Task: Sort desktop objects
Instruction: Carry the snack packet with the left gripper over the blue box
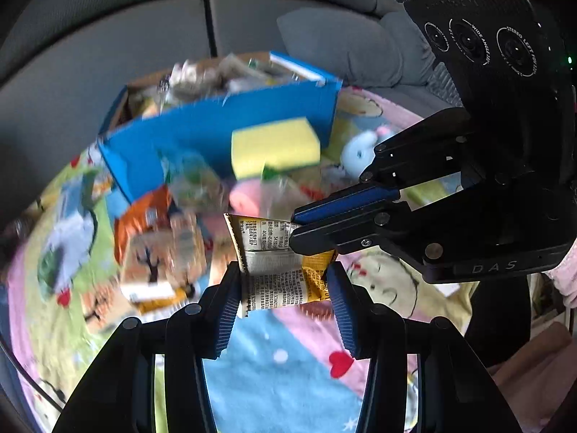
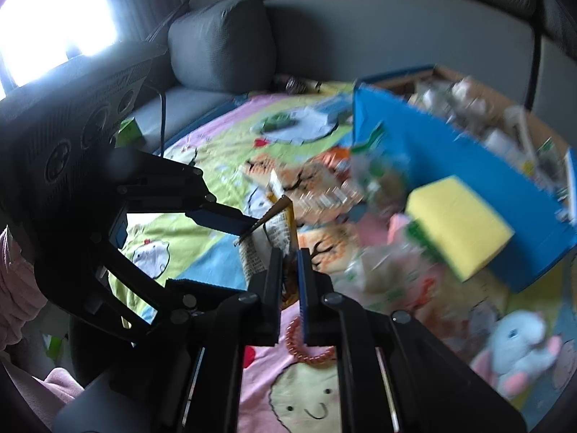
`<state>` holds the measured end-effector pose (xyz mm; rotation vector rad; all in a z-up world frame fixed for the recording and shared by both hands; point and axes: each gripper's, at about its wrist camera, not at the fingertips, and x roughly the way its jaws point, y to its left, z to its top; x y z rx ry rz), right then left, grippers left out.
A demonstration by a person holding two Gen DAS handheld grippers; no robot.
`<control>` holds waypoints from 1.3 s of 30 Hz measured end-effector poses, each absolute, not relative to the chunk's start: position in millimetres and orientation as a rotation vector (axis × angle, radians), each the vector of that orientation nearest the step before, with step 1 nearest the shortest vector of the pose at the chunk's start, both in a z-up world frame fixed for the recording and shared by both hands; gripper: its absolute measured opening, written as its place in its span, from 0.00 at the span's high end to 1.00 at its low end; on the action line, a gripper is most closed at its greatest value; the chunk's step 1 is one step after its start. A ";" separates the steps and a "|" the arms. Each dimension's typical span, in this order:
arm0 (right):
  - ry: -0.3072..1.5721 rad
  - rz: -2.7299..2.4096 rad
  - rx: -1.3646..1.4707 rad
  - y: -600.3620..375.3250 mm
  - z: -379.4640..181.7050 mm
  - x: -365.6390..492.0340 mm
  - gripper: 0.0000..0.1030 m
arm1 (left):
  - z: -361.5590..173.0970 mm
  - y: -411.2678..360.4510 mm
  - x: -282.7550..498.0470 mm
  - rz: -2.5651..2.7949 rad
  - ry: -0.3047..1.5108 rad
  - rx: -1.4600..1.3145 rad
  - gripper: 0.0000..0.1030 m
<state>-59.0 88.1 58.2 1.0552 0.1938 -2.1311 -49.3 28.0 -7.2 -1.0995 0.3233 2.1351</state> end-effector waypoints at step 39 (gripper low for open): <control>0.231 -2.383 0.893 182.3 148.6 -201.9 0.93 | 69.9 126.8 -209.0 2.201 0.349 -0.933 0.53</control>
